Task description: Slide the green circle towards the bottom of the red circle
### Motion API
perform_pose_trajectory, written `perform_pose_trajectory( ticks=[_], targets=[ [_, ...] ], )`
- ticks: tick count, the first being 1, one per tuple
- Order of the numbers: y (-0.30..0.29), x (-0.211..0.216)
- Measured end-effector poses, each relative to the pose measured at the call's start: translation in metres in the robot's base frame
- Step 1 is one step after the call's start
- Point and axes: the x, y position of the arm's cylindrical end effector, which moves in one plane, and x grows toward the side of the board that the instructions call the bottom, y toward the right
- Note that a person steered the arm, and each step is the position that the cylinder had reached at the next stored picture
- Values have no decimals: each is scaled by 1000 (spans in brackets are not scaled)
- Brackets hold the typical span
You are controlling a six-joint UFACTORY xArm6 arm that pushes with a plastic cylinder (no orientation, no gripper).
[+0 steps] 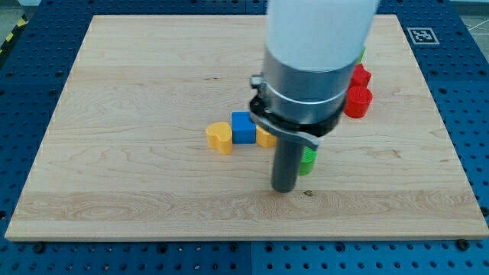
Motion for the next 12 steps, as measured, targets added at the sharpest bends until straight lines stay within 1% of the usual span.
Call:
perform_pose_trajectory(
  ticks=[1, 3, 4, 5, 6, 7, 8, 10, 11, 12],
  targets=[
    [-5, 0],
    [63, -5],
    [98, -16],
    [83, 5],
    [35, 33],
    [-9, 40],
    [-7, -17],
    [-3, -21],
    [34, -27],
    [66, -42]
  ],
)
